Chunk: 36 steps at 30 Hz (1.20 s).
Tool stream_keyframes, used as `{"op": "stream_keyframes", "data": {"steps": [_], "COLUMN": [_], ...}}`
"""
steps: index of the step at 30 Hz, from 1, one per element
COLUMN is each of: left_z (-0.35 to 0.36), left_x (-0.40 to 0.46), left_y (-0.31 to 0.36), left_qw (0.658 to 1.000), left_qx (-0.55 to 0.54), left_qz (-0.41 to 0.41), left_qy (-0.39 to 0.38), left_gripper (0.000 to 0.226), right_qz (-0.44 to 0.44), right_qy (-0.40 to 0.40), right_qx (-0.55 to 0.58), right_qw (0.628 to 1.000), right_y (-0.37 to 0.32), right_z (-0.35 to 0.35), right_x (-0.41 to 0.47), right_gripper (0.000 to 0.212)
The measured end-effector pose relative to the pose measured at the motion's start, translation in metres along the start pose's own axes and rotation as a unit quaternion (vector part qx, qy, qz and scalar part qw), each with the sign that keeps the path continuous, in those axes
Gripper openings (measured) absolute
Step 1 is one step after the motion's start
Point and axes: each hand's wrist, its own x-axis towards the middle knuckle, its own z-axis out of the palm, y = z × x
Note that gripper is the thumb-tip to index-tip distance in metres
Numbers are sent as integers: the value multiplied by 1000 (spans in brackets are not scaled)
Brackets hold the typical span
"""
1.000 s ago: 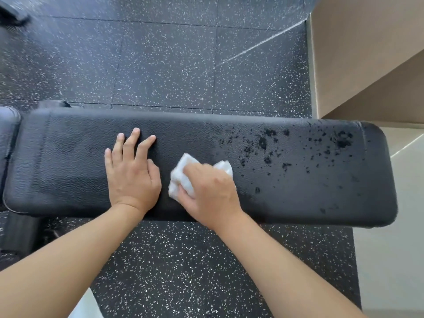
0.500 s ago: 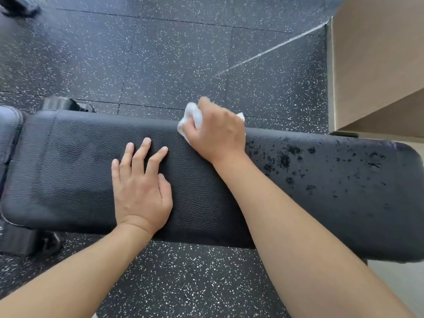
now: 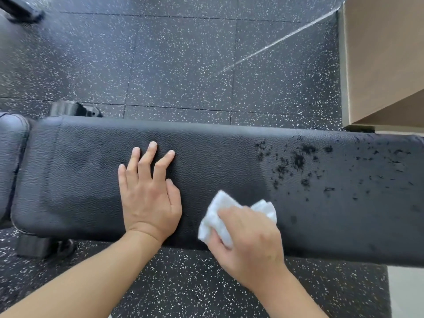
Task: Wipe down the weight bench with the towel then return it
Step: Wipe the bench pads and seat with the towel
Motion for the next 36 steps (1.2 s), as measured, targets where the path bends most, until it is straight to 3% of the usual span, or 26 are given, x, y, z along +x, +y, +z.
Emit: {"op": "stream_keyframes", "data": {"steps": [4, 10, 14, 19, 22, 24, 26, 31, 33, 36], "left_z": [0, 0, 0, 2, 1, 0, 0, -1, -1, 1], "left_x": [1, 0, 0, 0, 0, 0, 0, 0, 0, 0], "left_y": [0, 0, -1, -2, -2, -1, 0, 1, 1, 0], "left_qw": [1000, 1000, 1000, 1000, 1000, 1000, 1000, 1000, 1000, 1000], "left_qx": [3, 7, 7, 5, 2, 2, 2, -6, -5, 0], "left_qz": [1, -3, -2, -2, 0, 0, -1, -4, -3, -3], "left_qy": [-3, -9, -7, -11, -7, -7, -9, -5, -2, -1], "left_gripper": [59, 60, 59, 60, 60, 60, 60, 59, 60, 57], "right_qz": [-32, 98, 133, 54, -59, -81, -45, 175, 188, 132], "right_qy": [8, 16, -43, 58, 11, -19, -8, 29, 14, 18], "right_qx": [-37, -88, -84, -31, -10, 0, -37, -107, -104, -62], "right_qw": [999, 991, 987, 996, 998, 996, 998, 978, 977, 989], "right_y": [8, 30, 27, -1, 1, 28, 58, 83, 61, -2], "right_z": [1, 29, 45, 33, 11, -4, -14, -4, 16, 54], "right_x": [31, 173, 210, 139, 78, 64, 80, 168, 187, 192], "right_gripper": [27, 28, 28, 24, 23, 27, 25, 28, 25, 24]}}
